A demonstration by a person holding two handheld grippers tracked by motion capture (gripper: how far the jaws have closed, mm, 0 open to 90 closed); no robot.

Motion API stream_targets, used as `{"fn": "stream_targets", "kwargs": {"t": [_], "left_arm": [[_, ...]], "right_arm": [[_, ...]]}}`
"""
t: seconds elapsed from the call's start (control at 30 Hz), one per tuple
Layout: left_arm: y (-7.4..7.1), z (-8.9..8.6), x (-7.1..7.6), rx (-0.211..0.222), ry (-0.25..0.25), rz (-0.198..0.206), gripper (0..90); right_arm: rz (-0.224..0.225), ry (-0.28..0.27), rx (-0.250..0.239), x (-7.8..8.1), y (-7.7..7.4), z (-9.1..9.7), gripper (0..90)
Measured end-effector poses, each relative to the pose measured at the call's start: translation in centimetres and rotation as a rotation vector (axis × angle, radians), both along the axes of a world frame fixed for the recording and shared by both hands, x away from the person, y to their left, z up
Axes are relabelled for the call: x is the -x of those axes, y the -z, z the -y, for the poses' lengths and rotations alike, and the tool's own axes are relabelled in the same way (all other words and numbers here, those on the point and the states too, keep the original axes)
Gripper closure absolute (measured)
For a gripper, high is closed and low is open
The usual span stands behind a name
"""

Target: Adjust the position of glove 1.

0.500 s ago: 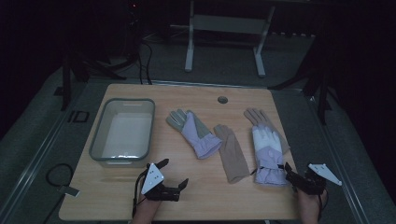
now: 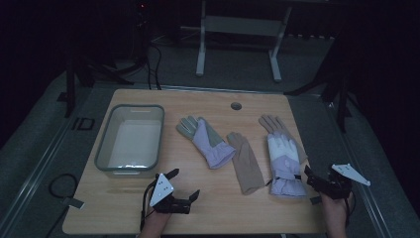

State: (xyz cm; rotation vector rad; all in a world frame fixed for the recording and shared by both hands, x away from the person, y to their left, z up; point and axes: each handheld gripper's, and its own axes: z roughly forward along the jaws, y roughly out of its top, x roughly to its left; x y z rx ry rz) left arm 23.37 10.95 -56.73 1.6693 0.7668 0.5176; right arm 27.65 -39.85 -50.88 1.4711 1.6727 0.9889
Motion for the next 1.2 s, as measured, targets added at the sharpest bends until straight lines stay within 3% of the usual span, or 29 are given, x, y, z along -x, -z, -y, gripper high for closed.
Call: {"fn": "stream_targets", "kwargs": {"t": [0.1,0.13,0.23,0.33,0.43,0.67,0.73,0.97,1.0,1.07,1.13,1.2], "left_arm": [[0.0,0.0,0.0,-0.001,0.002,-0.001,0.0],[0.0,0.0,0.0,-0.001,0.004,-0.001,0.0],[0.0,0.0,0.0,-0.004,0.004,0.001,0.0],[0.0,0.0,0.0,-0.002,0.006,0.001,0.0],[0.0,0.0,0.0,0.001,0.007,0.000,0.0],[0.0,0.1,0.0,-0.004,0.012,0.002,0.0],[0.0,0.1,0.0,-0.005,0.012,0.001,0.0],[0.0,0.1,0.0,-0.005,0.017,0.000,0.0],[0.0,0.1,0.0,-0.004,0.020,-0.001,0.0],[0.0,0.1,0.0,-0.003,0.022,-0.002,0.0],[0.0,0.0,0.0,-0.002,0.025,-0.002,0.0],[0.0,0.1,0.0,-0.002,0.026,-0.001,0.0]], "right_arm": [[-0.015,-0.026,0.022,-0.7,-1.3,-0.5,11.3],[-0.026,-0.042,0.015,-0.9,-1.7,-0.6,15.2],[-0.099,-0.117,-0.056,-2.2,-2.9,-0.8,13.9],[-0.069,-0.109,-0.046,-2.7,-3.9,-1.5,13.1],[-0.059,-0.160,-0.036,-3.4,-5.1,-3.0,11.0],[-0.074,-0.239,-0.003,-4.8,-6.6,-5.8,11.0],[-0.095,-0.287,-0.021,-5.9,-7.2,-6.9,13.8],[-0.113,-0.342,0.014,-7.6,-7.9,-9.4,11.4],[-0.122,-0.366,0.024,-8.1,-7.9,-10.6,10.7],[-0.130,-0.390,0.022,-8.3,-7.9,-11.0,10.8],[-0.123,-0.436,0.040,-8.9,-7.8,-12.6,13.9],[-0.119,-0.447,0.041,-9.1,-7.7,-13.1,15.9]]}}
